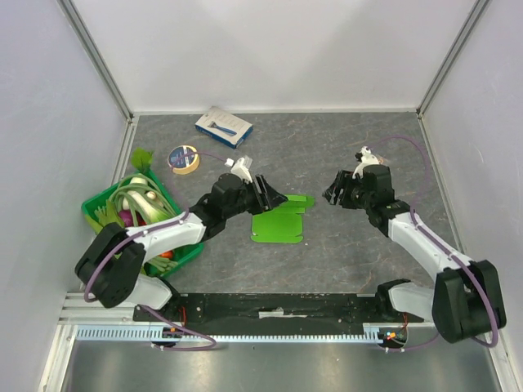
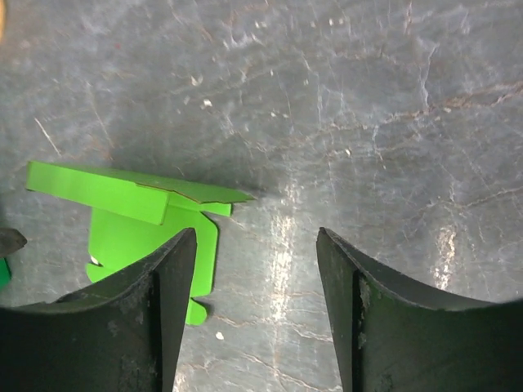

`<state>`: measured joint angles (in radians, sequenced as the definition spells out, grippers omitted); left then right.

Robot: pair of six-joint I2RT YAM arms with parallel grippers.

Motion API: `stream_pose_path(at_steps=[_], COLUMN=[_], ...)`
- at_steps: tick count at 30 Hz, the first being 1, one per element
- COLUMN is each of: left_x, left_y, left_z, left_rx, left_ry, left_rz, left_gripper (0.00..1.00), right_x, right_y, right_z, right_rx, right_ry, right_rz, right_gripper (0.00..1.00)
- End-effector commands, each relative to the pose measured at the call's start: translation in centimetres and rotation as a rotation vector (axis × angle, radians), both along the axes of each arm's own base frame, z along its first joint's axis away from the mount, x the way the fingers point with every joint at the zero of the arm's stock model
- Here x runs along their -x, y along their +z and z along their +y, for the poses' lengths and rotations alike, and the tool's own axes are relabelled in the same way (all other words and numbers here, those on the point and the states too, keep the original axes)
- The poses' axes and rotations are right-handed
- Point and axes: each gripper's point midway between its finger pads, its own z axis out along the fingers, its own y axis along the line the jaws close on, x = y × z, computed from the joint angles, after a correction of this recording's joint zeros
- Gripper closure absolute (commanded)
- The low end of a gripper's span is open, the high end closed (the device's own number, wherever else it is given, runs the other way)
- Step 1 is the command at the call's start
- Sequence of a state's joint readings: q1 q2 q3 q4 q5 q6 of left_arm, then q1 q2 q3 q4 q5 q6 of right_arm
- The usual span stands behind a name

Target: Fold the paper box

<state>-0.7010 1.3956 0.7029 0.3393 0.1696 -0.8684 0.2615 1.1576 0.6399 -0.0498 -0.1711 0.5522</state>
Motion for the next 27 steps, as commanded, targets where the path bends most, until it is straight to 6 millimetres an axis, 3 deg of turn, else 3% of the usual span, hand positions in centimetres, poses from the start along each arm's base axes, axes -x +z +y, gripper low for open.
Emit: stream_pose_path(at_steps=[1,3,5,7,9,12,15,18,20,22,24,25,27], left_x=[-0.7,-1.4,-2.3,-2.9,-2.6,-3.5,-3.2,-3.0,-2.6,-2.1,-1.8,-2.1,-1.8], left_y=[1.3,0.9,-0.6,-0.8,-1.1,-1.7,-2.9,-2.6,-2.5,-3.6,-5.8,-5.4,-7.4], left_z=[-1.8,-0.8,1.9,4.9,6.7,8.8,8.8,8.4,8.2,7.7,7.7,7.1,7.3], left_rx=[0.032,-0.115,-0.269,-0.385,-0.448,-0.452,-0.440,-0.414,-0.463,-0.569,-0.658,-0.633,-0.664], left_ry=[-0.001,0.002,0.083,0.157,0.176,0.206,0.147,0.139,0.160,0.152,0.134,0.154,0.146], left_rz=[-0.020,-0.105,-0.126,-0.196,-0.216,-0.169,-0.084,-0.186,-0.302,-0.405,-0.435,-0.471,-0.453], left_gripper=[0.47,0.48,0.40,0.28,0.20,0.17,0.26,0.39,0.39,0.39,0.40,0.40,0.39], right_x=[-0.4,0.2,0.7,1.3,1.4,1.3,0.9,0.5,0.4,0.3,0.3,0.3,0.3], right_y=[-0.1,0.9,0.1,1.0,1.7,2.4,3.1,4.3,4.6,4.7,4.8,4.8,4.9], right_z=[1.0,3.6,3.7,5.7,6.7,8.5,9.9,10.4,10.5,10.7,10.7,10.7,10.7], right_rx=[0.019,-0.032,0.077,0.127,0.112,0.061,0.032,-0.002,-0.011,-0.016,-0.022,-0.025,-0.031], right_ry=[0.103,0.198,0.179,0.208,0.197,0.223,0.239,0.228,0.224,0.224,0.222,0.221,0.215], right_rz=[0.052,0.055,0.096,0.079,0.080,0.091,0.093,0.078,0.080,0.080,0.083,0.084,0.086], right_gripper=[0.34,0.38,0.37,0.34,0.32,0.32,0.32,0.32,0.32,0.32,0.32,0.32,0.32])
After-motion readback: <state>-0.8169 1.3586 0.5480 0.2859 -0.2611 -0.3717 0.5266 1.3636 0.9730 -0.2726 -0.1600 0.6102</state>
